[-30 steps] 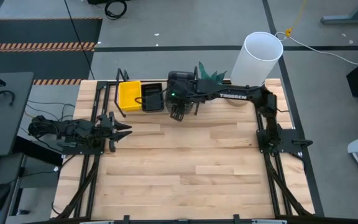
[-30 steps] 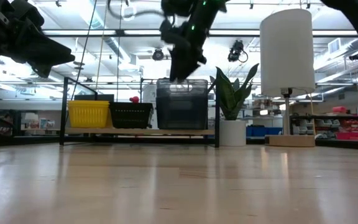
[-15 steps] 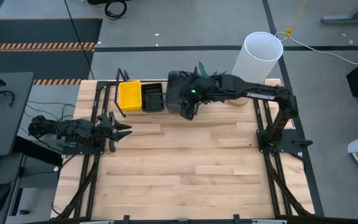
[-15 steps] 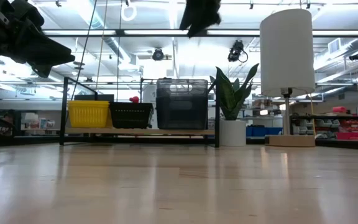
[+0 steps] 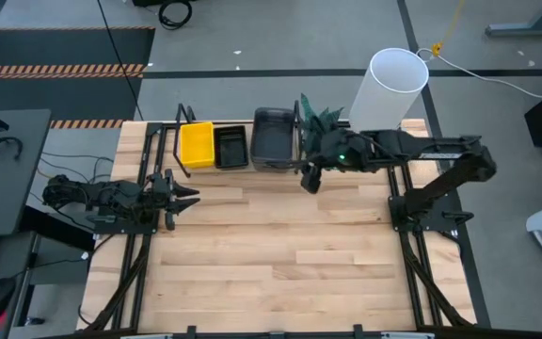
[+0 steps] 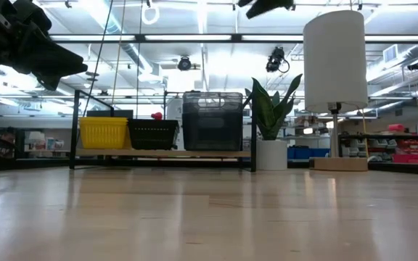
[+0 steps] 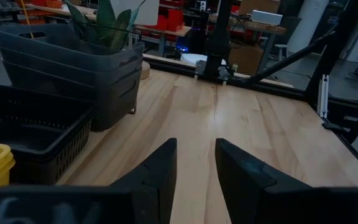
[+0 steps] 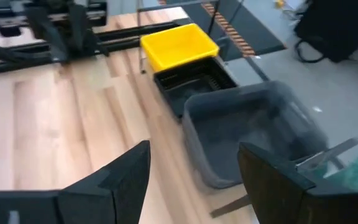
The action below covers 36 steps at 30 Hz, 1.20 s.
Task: Stack baskets on shelf by color
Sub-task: Return to Home Position
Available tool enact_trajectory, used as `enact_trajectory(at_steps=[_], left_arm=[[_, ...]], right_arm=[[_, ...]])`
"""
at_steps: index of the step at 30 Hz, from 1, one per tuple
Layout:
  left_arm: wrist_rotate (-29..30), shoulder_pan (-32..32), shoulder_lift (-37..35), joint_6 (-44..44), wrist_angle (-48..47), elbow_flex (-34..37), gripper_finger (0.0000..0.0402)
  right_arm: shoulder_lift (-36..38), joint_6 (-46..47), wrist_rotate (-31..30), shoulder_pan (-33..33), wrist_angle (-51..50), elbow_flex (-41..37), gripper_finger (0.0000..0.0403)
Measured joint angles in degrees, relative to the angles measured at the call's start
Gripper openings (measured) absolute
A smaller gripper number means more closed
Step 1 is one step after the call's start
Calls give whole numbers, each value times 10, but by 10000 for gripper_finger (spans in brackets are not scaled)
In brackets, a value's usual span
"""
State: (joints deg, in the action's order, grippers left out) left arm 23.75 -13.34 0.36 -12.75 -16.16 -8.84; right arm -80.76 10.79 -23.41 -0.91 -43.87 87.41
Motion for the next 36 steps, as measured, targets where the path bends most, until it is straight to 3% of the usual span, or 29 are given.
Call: enact_trajectory(at_steps=[6,13,26,33,36], left_arm=[[0,0,0,0,0,0,117],[0,0,0,0,0,0,117],[0,0,0,0,0,0,117],[0,0,0,0,0,0,117],[0,0,0,0,0,0,117]], right_arm=[[95,14,59,20,120,-162,231],[208,12,91,39,221,-296,209],[380,-35,101,24,472,-535,194],[431,-79,102,29,648,-693,194],[454,-83,119,39,669,-726,192]])
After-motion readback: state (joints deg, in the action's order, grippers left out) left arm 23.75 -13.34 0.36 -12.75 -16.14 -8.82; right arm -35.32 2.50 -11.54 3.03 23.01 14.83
